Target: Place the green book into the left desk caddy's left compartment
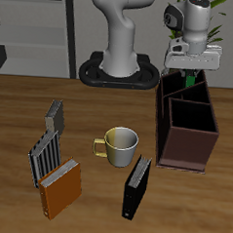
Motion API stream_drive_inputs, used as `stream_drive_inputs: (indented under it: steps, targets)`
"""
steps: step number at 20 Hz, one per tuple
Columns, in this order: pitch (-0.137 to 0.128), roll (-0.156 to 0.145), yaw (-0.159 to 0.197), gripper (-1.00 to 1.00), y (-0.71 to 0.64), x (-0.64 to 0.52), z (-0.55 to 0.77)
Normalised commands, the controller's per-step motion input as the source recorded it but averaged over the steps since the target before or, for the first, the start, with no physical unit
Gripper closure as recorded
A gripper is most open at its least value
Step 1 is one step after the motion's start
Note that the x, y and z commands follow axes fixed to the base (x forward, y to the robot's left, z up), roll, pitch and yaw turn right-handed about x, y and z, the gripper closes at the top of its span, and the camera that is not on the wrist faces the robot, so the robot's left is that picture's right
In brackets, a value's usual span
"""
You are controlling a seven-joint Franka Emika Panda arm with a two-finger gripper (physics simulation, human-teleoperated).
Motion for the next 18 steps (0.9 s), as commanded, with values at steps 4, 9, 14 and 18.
stream_drive_inputs:
  steps: [4, 9, 14, 18]
  targets:
    - [0.086, 0.007, -0.013, 1.0, -0.06, 0.15, -0.18]
    - [0.092, 0.037, -0.016, -1.0, -0.01, 0.08, -0.12]
    - [-0.012, -0.02, -0.034, -1.0, -0.1, 0.03, 0.13]
    - [-0.023, -0.039, -0.02, -1.0, -0.13, 0.08, 0.16]
